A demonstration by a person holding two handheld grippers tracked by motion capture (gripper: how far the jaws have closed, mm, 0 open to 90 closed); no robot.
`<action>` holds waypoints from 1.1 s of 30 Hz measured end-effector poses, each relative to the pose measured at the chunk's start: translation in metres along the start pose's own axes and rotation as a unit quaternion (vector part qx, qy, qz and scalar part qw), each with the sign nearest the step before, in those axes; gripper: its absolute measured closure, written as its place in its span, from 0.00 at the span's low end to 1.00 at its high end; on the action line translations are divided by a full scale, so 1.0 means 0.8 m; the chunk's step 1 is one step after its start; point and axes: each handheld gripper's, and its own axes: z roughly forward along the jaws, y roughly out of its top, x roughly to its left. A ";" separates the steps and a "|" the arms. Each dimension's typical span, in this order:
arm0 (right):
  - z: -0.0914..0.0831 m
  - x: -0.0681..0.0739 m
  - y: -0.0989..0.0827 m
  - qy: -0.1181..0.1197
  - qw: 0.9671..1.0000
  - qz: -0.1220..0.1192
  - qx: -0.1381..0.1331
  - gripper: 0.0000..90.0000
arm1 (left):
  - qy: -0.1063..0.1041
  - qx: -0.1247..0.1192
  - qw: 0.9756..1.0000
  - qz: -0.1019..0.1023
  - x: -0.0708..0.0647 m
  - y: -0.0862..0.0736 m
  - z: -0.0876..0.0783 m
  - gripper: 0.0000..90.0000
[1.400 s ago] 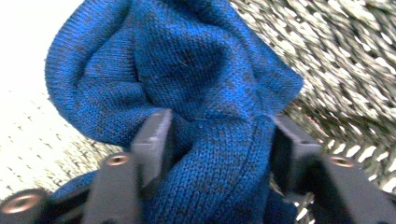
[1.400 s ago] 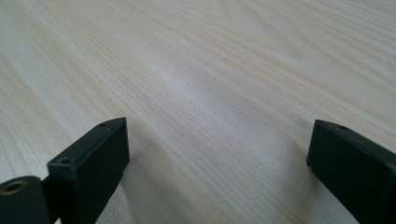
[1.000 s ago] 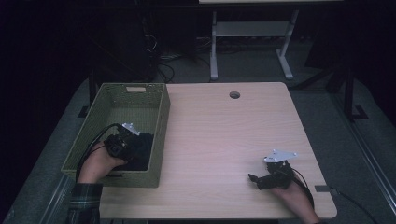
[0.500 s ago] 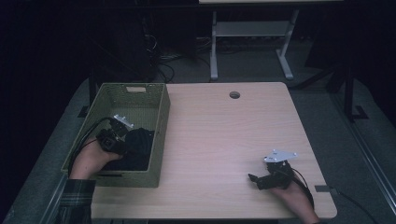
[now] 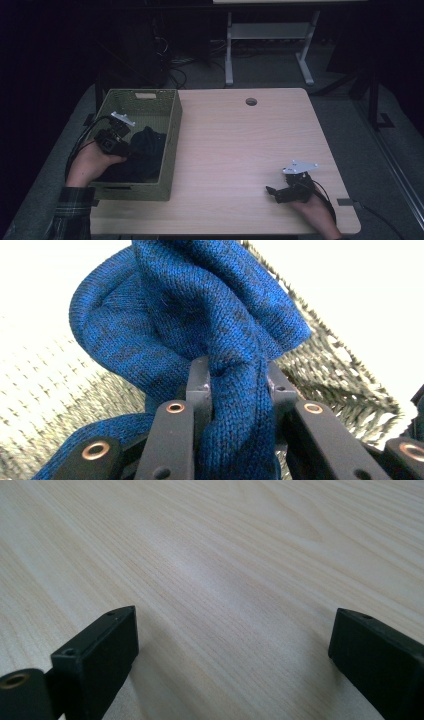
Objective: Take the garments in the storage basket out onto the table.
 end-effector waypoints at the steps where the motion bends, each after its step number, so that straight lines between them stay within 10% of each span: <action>1: 0.000 0.000 0.000 0.000 1.000 0.001 0.000 0.06 | 0.000 -0.001 1.000 0.001 0.000 0.002 -0.004 0.80; 33: 0.000 0.000 0.000 -0.002 1.000 0.002 0.001 0.06 | 0.004 -0.067 0.998 0.009 0.005 0.044 -0.100 0.81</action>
